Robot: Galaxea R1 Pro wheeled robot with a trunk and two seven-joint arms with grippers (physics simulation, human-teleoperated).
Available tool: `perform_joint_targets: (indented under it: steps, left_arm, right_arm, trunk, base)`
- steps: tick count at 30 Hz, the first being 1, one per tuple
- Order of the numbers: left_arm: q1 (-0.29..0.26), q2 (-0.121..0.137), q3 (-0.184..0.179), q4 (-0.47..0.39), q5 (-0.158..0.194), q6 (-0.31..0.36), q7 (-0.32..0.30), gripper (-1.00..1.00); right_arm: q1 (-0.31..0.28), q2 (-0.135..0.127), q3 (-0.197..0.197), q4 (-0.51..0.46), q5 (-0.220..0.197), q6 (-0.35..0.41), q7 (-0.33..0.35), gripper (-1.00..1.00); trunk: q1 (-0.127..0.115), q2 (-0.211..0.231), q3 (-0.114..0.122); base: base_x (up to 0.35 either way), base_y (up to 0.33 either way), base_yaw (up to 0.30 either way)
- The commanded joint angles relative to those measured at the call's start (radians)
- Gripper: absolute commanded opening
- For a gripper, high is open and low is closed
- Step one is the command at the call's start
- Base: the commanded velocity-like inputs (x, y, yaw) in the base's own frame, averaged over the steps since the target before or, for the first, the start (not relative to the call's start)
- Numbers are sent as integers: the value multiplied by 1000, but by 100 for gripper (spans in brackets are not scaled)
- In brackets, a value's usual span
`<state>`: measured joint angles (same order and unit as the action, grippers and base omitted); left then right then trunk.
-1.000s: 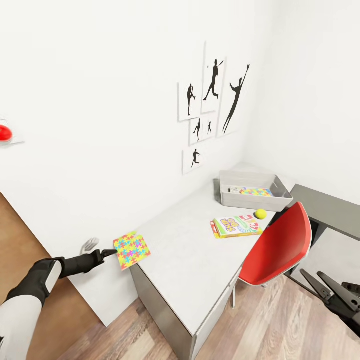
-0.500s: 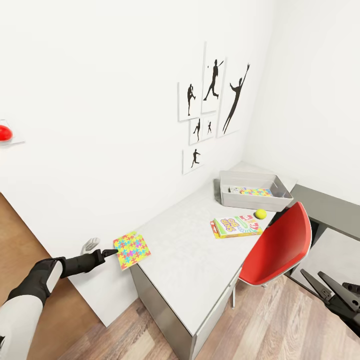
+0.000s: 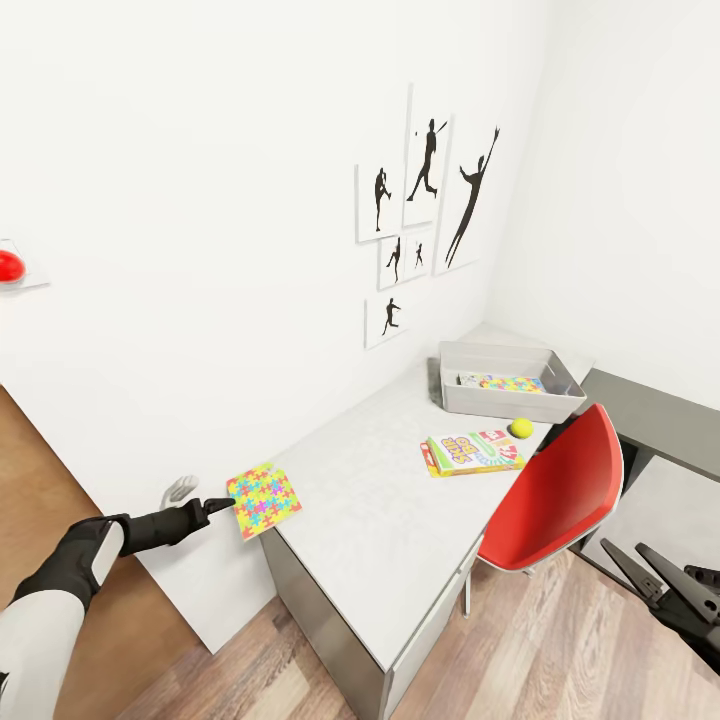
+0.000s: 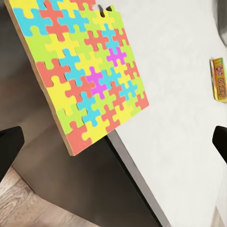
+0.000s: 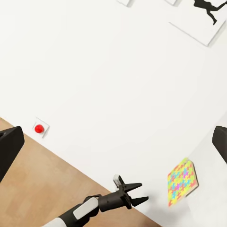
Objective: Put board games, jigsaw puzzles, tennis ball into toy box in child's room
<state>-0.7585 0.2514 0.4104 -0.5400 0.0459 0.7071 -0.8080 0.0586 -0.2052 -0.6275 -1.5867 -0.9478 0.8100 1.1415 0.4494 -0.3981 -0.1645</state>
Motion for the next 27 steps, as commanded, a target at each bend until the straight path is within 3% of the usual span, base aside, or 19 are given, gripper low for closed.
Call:
perform_joint_targets:
  steps: [1, 27]
  left_arm:
    - [-1, 0, 3, 0, 5, 9, -1, 100]
    - [-1, 5, 5, 2, 6, 15, -3, 100]
  right_arm:
    - [0, 0, 0, 0, -5, 6, -1, 100]
    - [1, 4, -45, 1, -4, -8, 46, 100]
  trunk:
    - [4, -9, -5]
    - [104, -191, -86]
  base:
    - [0, 0, 0]
    - [0, 0, 0]
